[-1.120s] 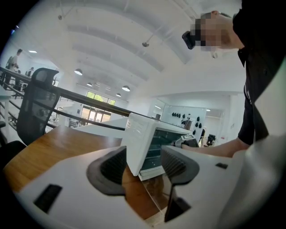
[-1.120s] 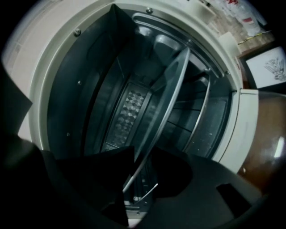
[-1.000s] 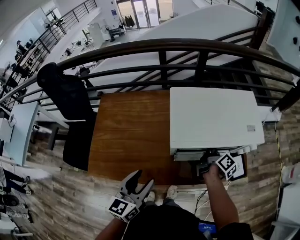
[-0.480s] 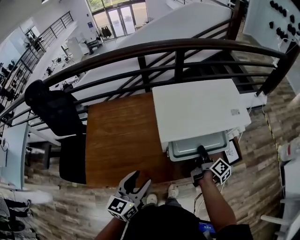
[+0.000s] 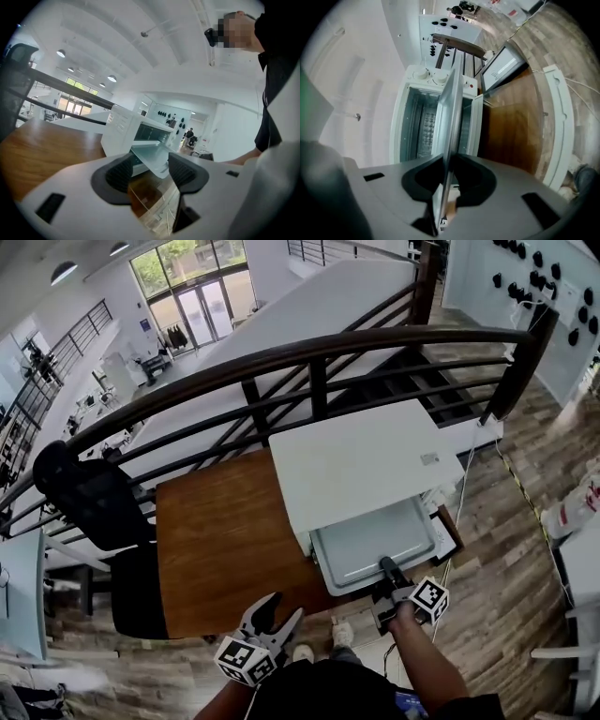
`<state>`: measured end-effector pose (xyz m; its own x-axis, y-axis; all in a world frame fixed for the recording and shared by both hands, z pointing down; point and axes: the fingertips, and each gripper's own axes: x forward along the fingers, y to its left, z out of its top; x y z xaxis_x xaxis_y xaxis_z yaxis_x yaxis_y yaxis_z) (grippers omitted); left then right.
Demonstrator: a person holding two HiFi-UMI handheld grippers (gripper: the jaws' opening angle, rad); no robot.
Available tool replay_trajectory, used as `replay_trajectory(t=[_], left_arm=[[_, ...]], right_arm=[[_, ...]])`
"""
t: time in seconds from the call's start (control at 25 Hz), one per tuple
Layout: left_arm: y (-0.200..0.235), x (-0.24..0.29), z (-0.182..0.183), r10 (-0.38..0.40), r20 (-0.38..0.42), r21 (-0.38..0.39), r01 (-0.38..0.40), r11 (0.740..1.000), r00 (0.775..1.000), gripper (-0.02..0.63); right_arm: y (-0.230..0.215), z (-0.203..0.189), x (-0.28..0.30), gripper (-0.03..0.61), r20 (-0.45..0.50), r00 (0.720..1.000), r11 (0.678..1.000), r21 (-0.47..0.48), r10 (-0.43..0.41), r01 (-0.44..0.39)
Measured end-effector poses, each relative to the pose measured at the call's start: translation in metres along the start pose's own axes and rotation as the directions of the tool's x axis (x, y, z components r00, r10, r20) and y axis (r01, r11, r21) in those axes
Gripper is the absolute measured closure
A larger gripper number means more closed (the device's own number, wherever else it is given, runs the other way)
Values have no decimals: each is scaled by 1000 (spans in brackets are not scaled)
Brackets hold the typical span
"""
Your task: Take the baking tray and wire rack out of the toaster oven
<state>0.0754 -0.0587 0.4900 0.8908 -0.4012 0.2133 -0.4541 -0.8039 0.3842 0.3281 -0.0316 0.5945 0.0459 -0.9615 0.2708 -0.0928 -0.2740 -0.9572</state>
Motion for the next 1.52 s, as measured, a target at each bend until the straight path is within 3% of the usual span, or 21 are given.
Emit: replay_trajectory(t=[0.48, 0.96, 1.24, 1.52], left_arm=[[-29, 19, -23, -134, -77, -53, 130, 990, 988, 370], [-30, 5, -30, -193, -81, -85, 186, 979, 978, 370], [-10, -19, -27, -155, -58, -76, 151, 986, 986, 370], [31, -62, -32, -62, -28, -104, 58, 993, 998, 370]], right_arm=[[-3, 3, -57, 523, 61, 996, 998, 23, 61, -62], [9, -37, -109, 518, 65, 992, 993, 38, 110, -113], [16, -80, -132, 517, -9, 993, 992, -49, 120, -120], [21, -130, -137, 515, -116, 985, 986, -88, 130, -140]])
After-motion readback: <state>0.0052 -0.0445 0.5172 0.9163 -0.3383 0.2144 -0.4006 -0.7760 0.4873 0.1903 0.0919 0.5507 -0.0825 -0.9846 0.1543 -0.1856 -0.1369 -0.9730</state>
